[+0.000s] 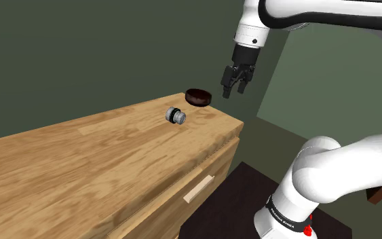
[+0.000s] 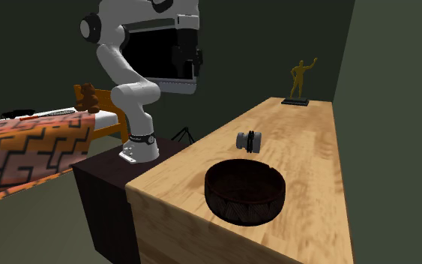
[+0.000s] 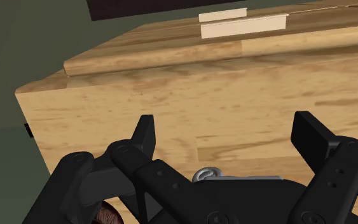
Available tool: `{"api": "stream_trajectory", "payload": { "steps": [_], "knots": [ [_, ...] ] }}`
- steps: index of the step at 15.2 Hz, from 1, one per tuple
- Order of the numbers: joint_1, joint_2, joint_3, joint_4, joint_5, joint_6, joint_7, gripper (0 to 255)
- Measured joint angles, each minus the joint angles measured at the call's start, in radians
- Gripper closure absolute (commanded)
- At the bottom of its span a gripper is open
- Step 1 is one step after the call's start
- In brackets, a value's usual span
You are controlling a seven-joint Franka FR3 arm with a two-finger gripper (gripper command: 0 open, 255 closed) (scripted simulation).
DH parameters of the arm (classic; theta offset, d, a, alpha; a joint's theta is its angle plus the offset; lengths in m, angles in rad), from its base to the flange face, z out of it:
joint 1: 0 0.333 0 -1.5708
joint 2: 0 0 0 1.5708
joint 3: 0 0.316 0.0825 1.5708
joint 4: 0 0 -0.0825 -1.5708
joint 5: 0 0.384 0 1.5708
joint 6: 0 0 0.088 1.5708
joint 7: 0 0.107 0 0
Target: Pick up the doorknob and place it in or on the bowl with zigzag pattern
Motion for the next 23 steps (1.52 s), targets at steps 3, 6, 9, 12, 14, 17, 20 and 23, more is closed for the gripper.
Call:
{"api": "stream_trajectory", "payload": {
  "steps": [3, 6, 9, 12, 14, 17, 20, 23],
  "knots": [
    [0.000, 0.034, 0.002, -0.006, -0.002, 0.039, 0.001, 0],
    [-0.002, 0.116, 0.005, -0.016, -0.008, 0.131, 0.002, 0],
    [-0.005, 0.210, 0.006, -0.007, -0.017, 0.218, 0.002, 0],
    [-0.009, 0.311, 0.007, 0.004, -0.027, 0.311, 0.002, 0],
    [-0.011, 0.386, 0.009, 0.033, -0.034, 0.359, 0.005, 0],
    [-0.015, 0.506, 0.010, 0.079, -0.046, 0.434, 0.009, 0],
    [-0.017, 0.610, 0.013, 0.118, -0.059, 0.501, 0.017, 0],
    [-0.017, 0.726, 0.017, 0.184, -0.073, 0.553, 0.028, 0]
  ]
}}
